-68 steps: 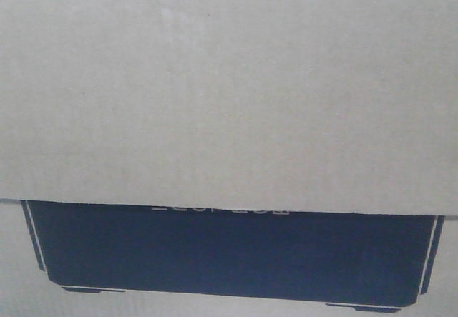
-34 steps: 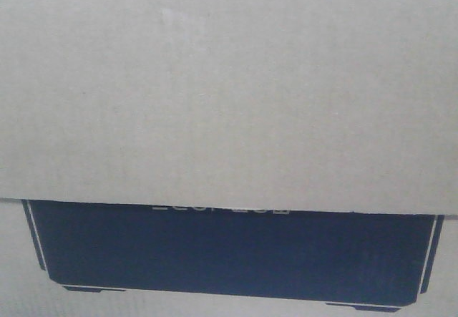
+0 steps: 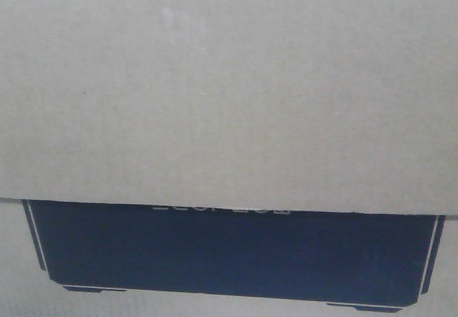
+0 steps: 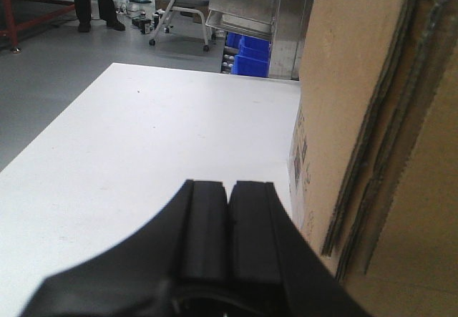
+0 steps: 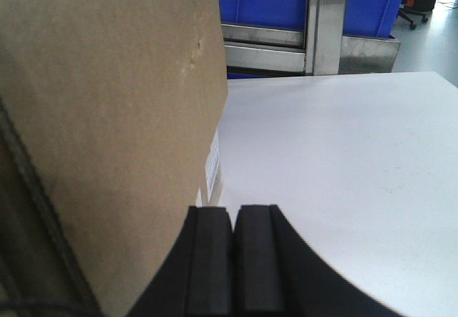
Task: Grab box from left shelf to table start
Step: 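Withdraw both grippers from the box walls and back away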
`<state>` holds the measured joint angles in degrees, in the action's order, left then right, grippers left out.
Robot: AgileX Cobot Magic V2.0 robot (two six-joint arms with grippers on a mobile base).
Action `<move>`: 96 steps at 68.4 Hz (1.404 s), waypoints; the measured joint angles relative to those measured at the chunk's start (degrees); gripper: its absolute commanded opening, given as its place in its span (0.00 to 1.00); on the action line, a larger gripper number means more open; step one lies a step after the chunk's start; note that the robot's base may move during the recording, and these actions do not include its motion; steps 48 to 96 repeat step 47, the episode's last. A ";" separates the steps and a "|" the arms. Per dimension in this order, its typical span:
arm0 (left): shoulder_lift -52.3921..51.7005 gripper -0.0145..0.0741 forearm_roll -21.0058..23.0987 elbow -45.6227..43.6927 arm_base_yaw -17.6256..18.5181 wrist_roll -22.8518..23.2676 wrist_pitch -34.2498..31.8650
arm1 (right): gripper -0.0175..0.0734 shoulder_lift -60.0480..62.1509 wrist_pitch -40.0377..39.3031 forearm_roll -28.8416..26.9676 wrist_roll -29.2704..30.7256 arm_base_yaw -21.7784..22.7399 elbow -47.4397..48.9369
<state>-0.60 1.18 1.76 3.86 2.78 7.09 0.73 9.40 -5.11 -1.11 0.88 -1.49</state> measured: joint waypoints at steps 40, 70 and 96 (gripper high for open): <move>0.00 0.05 0.00 0.00 0.00 0.00 0.00 | 0.25 0.00 0.00 0.00 -0.08 0.00 0.00; 0.00 0.05 0.00 0.00 0.00 0.00 0.00 | 0.25 0.00 0.00 0.00 -0.13 0.00 0.00; 0.00 0.05 0.00 0.00 0.00 0.00 0.00 | 0.25 0.00 0.00 0.00 -0.13 0.00 0.00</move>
